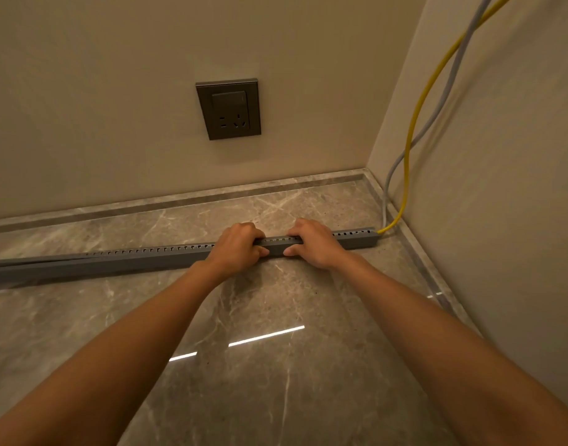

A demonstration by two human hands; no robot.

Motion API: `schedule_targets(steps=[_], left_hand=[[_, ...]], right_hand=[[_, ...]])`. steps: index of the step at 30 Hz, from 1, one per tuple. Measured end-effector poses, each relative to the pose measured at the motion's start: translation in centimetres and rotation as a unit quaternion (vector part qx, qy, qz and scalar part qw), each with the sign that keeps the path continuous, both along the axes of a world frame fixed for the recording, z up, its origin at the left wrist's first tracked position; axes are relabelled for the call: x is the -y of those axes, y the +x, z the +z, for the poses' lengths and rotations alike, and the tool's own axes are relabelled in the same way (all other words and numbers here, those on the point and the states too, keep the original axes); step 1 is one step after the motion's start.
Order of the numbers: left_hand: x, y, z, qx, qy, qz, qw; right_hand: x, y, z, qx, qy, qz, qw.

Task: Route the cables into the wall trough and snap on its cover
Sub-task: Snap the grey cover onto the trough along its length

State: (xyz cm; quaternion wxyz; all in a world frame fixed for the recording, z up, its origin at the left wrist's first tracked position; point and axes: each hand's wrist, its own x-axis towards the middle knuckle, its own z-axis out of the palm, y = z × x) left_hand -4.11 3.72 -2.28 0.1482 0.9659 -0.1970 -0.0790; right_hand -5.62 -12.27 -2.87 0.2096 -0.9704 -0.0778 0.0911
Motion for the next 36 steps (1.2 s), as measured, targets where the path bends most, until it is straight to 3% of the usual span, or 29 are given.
schedule_targets(steps=[6,13,21,27,31,36], left_hand=[[-0.1,0.2,0.2,-0.009,0.000,0.000,1.000],[-2.7,0.1,0.2,-0.034,0.041,-0.001,0.999],[-4.0,-0.1,0.6,-0.047,0.076,0.002,0.996],[-3.6,-0.5,0.3,-0.022,0.041,0.020,0.999],[-5.1,-0.5,0.4,-0.046,0.022,0.035,0.998],[-9.5,0.0,1.1,-0.079,0.061,0.064,0.993]], right_hand=[[-0.1,-0.1,0.2,0.005,0.000,-0.009,1.000],[-2.0,-0.2,-0.1,0.006,-0.076,-0.012,0.997],[-4.4,0.1,-0.3,0.001,-0.047,0.030,0.998],[-3.7,0.4,-0.3,0.010,-0.054,0.032,0.998],[-4.0,1.1,0.3,-0.026,-0.059,0.039,0.997],[-6.9,0.9,0.5,-0.023,-0.044,0.053,0.997]])
